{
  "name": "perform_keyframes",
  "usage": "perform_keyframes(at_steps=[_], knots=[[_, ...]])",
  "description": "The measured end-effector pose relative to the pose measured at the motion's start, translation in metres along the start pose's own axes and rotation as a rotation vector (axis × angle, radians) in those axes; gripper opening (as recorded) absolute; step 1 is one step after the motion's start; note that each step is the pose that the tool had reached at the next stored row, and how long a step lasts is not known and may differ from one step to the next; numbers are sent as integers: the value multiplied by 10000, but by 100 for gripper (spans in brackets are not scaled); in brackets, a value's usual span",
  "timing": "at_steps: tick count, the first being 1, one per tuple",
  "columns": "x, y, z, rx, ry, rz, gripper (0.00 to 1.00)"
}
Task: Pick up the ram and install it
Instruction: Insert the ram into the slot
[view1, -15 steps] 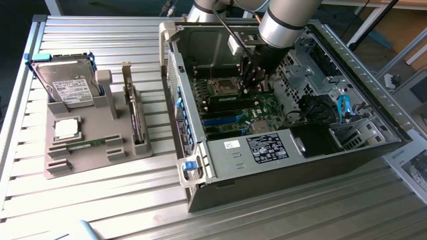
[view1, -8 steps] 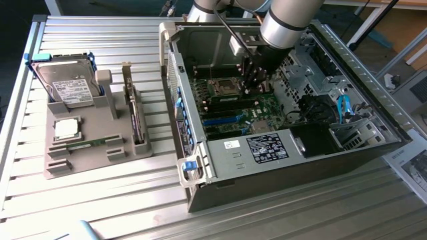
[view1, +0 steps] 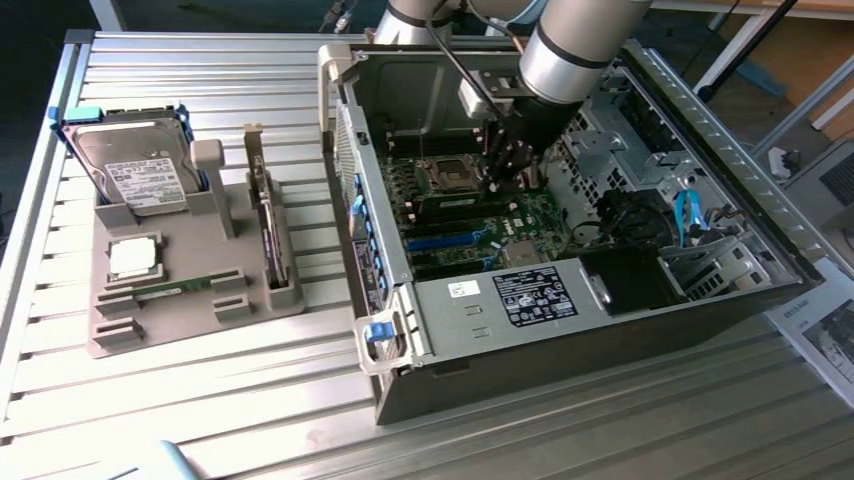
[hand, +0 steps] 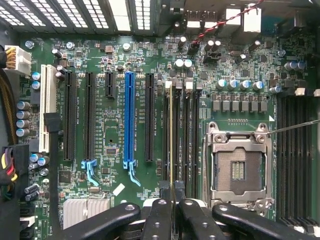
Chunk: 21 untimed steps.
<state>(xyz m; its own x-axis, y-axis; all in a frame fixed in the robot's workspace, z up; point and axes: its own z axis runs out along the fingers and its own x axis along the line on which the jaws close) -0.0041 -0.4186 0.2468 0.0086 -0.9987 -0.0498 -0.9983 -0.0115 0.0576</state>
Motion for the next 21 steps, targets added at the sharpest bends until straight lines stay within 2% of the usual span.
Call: perform_keyframes(at_steps=[21], knots=[[8, -16, 73, 1, -3, 20, 12]])
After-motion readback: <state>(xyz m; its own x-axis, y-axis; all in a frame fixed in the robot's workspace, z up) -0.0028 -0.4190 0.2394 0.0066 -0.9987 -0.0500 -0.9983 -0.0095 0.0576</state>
